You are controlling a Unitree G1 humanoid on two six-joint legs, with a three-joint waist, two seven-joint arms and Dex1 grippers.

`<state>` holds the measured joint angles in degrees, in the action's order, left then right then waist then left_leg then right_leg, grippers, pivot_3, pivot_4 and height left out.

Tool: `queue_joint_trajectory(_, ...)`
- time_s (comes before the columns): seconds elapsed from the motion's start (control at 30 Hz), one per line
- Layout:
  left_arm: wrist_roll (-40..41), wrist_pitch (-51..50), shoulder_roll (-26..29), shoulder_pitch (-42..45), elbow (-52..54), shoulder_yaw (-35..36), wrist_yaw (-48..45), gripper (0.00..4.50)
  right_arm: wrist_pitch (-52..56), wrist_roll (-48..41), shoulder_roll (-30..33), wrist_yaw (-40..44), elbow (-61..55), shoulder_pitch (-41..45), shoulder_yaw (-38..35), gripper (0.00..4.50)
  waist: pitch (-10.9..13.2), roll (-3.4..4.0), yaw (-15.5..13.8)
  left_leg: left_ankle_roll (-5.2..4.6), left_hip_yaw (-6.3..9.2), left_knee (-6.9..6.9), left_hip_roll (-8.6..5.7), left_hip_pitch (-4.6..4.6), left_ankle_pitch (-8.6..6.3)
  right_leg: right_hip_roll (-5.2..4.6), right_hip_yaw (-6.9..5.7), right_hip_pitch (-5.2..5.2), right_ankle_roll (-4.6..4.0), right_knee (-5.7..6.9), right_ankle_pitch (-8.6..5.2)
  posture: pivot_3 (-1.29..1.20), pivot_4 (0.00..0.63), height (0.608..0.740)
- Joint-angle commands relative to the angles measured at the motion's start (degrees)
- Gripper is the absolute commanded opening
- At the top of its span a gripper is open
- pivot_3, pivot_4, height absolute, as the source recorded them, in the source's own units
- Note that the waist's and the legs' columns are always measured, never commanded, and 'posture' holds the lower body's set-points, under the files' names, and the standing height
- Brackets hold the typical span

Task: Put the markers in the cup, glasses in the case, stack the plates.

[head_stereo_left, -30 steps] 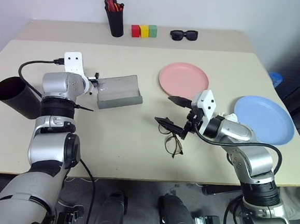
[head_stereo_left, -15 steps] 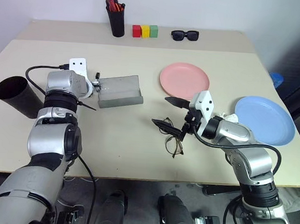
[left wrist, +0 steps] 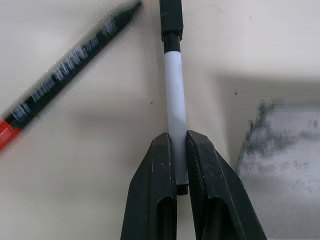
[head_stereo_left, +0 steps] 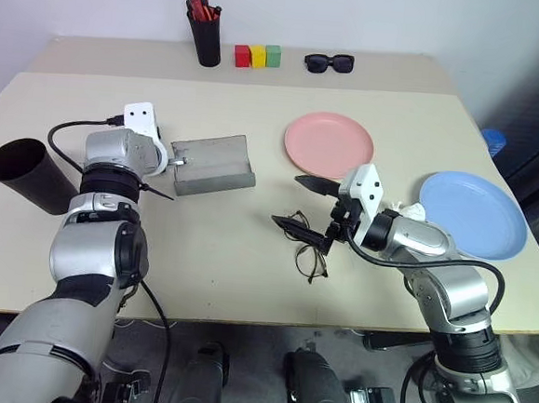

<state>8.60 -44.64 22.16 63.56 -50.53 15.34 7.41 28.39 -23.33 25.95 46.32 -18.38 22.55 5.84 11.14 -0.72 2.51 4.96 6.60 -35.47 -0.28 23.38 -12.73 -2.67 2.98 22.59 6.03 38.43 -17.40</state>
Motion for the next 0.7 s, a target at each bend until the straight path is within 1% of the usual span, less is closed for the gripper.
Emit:
queue_joint_trajectory(0.03,-0.45,7.51,0.07,-0.1,8.38,0.31,0.39,0.13,-0.85,-0.86,-0.29,-0.03,-2.24,0.93,-0.12,4.5,0.01,-0.02,-0.12,0.01,0.0,0.0,0.0,0.02,0.01,0.0,0.0,0.01,0.0,0.0,0.0,0.0,0.15,0.74)
queue_joint_trajectory(0.13,-2.19,18.38,0.93,-4.38,20.56,0.23,1.43,0.13,-1.11,-1.86,-1.07,0.38,-2.1,2.06,-0.35,4.5,0.01,-0.02,-0.07,0.01,0.0,0.0,0.0,0.05,0.01,-0.03,0.0,0.02,0.0,-0.04,0.0,0.0,0.15,0.74)
queue_joint_trajectory(0.17,-2.27,21.88,1.15,-6.56,25.77,1.36,2.28,0.13,-1.25,-2.69,-1.58,0.72,-2.28,2.46,-0.52,4.5,0.02,-0.02,-0.01,0.01,-0.01,0.01,0.0,0.05,0.01,-0.04,0.02,0.03,0.0,-0.05,0.0,0.0,0.15,0.74)
queue_joint_trajectory(0.23,-2.65,24.35,2.03,-10.09,33.34,3.16,3.96,0.13,-1.24,-4.27,-2.54,1.05,-2.69,3.15,-0.87,4.5,0.01,-0.02,0.14,0.02,-0.06,0.04,0.02,0.04,0.01,-0.04,0.06,0.1,0.0,-0.05,0.0,0.0,0.15,0.74)
queue_joint_trajectory(0.33,-5.61,27.26,4.19,-17.45,44.06,5.57,6.66,0.13,-1.55,-5.55,-3.81,1.21,-2.85,4.36,-0.85,4.5,0.01,-0.01,0.23,0.07,-0.07,0.12,0.05,0.02,0.04,0.0,0.09,0.16,-0.01,0.0,0.01,0.0,0.15,0.74)
queue_joint_trajectory(0.4,-6.8,27.13,5.72,-22.41,50.29,7.33,6.96,0.13,-1.45,-6.59,-4.8,1.29,-2.8,5.23,-0.59,4.5,0.0,-0.02,-0.03,0.07,-0.07,0.14,0.05,0.01,0.04,-0.01,0.09,0.14,-0.01,0.01,0.01,0.0,0.15,0.74)
queue_joint_trajectory(0.5,-6.49,25.23,6.68,-30.11,58.99,11.18,6.16,0.13,-1.35,-7.89,-6.68,1.39,-2.47,6.47,0.23,4.5,-0.01,-0.05,-0.24,0.07,-0.06,0.09,0.03,0.01,0.04,-0.01,0.08,0.09,-0.01,0.01,0.01,0.0,0.15,0.74)
queue_joint_trajectory(0.6,-4.59,21.53,5.51,-36.87,65.64,15.38,5.96,0.13,-1.46,-7.98,-8.23,1.64,-1.7,7.28,1.59,4.5,-0.05,-0.11,-0.36,0.06,-0.02,0.05,0.02,0.0,0.04,-0.02,0.04,0.01,-0.01,0.0,0.01,0.0,0.15,0.74)
queue_joint_trajectory(0.7,-3.71,19.52,3.63,-42.99,71.18,18.12,5.57,0.13,-1.97,-7.5,-9.2,2.36,-0.33,7.68,3.02,4.5,-0.06,-0.13,-0.33,0.06,0.01,0.0,0.02,-0.01,0.03,-0.01,0.01,-0.03,-0.02,0.0,0.01,0.0,0.15,0.74)
